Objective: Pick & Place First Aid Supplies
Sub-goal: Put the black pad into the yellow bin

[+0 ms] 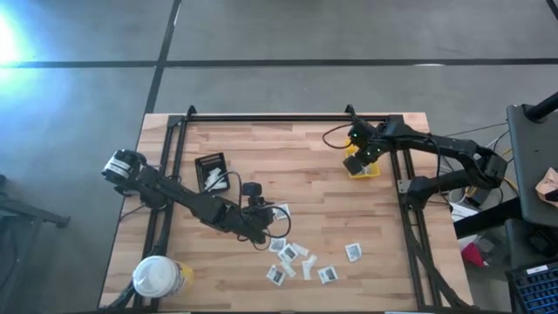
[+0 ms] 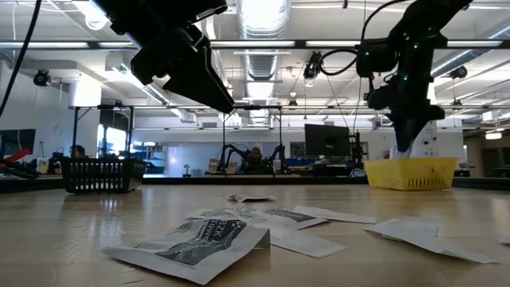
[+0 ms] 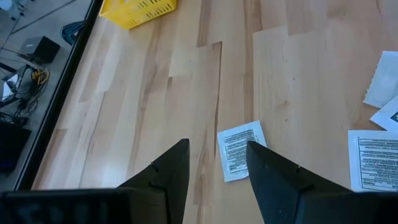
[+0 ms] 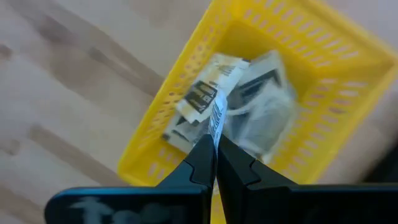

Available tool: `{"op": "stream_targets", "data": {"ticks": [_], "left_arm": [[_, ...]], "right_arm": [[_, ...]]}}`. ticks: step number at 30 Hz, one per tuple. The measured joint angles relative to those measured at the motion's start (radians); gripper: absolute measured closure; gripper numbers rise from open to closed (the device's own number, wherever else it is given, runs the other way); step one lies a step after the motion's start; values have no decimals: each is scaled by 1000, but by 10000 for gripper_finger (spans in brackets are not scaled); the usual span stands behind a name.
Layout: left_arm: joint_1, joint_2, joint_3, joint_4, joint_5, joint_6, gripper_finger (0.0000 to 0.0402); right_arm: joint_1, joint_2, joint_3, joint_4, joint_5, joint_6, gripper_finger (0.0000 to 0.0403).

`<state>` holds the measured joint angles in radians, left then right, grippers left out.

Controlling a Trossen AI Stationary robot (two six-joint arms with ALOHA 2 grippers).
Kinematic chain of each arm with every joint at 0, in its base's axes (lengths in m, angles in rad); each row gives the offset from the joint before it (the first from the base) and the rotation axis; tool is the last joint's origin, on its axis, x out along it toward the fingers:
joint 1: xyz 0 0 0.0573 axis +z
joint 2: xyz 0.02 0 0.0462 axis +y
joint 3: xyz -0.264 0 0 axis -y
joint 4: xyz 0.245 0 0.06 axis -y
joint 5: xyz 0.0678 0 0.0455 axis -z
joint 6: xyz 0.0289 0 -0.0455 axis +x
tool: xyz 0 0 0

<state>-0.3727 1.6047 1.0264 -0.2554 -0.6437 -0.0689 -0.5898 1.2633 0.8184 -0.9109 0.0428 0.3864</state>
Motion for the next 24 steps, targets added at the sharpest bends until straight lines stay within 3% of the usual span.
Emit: {"op": "stream_targets", "data": {"ticks": [15,24], "left_arm": [[0,0,0,0,0,0,243],[0,0,0,0,0,0,243]], "right_arm": [[-66,0,-11,30,-35,-52,391],[-66,0,-9,38,15,-58,323]]}}
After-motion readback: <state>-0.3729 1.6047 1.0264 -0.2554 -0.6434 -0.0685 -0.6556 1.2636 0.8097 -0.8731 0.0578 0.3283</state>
